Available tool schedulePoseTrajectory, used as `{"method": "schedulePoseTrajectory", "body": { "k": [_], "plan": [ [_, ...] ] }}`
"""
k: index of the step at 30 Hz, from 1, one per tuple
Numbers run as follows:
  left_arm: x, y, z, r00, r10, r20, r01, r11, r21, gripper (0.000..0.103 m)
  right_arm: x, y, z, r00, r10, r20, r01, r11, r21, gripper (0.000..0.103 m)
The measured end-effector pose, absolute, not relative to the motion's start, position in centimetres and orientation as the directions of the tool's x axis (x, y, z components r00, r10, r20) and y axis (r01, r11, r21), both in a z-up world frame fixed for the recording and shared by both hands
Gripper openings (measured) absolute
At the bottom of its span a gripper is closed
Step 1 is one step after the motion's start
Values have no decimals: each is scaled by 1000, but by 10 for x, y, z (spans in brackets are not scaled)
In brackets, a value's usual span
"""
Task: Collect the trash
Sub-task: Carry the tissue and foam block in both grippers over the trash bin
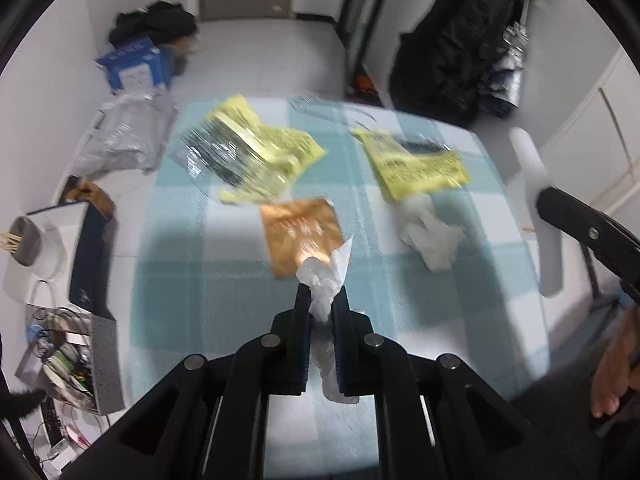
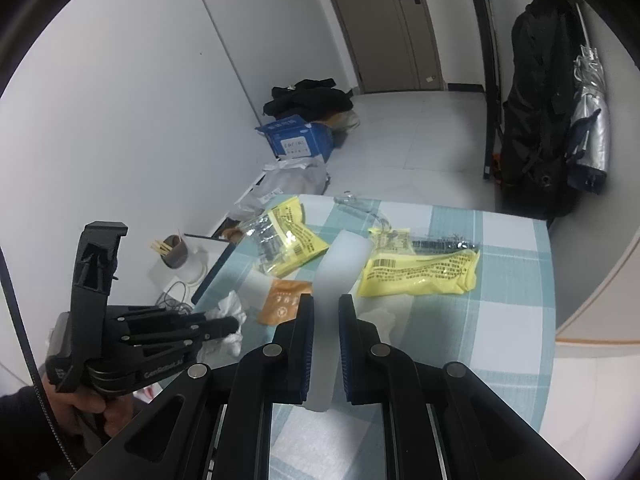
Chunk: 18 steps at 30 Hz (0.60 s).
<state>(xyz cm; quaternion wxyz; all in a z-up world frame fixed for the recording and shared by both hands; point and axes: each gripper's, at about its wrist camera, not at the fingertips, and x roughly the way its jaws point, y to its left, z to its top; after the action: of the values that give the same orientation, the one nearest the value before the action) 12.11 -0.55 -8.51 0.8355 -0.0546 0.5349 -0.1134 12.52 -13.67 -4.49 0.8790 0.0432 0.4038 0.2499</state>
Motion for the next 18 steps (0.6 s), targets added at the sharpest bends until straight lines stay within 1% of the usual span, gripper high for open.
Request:
{"method": "schedulePoseTrajectory", "body": {
  "k": [4,10,12,18],
  "plan": [
    [111,-7,-80,405,-269,-874,156,962,-223,6,117,-139,-45,554,467,-689,-394,876,277,11],
    [102,-10,-51,474,-274,-837,169,961,-219,6,103,-149,-32,577,479,-661,-377,875,305,11],
    [98,-12,-39,508,-265,-819,173,963,-205,6,97,-153,-22,591,490,-641,-375,870,319,11],
    [90,-27,2,583,-309,-751,203,951,-233,6,75,-166,19,646,498,-578,-402,866,297,11]
  ]
}}
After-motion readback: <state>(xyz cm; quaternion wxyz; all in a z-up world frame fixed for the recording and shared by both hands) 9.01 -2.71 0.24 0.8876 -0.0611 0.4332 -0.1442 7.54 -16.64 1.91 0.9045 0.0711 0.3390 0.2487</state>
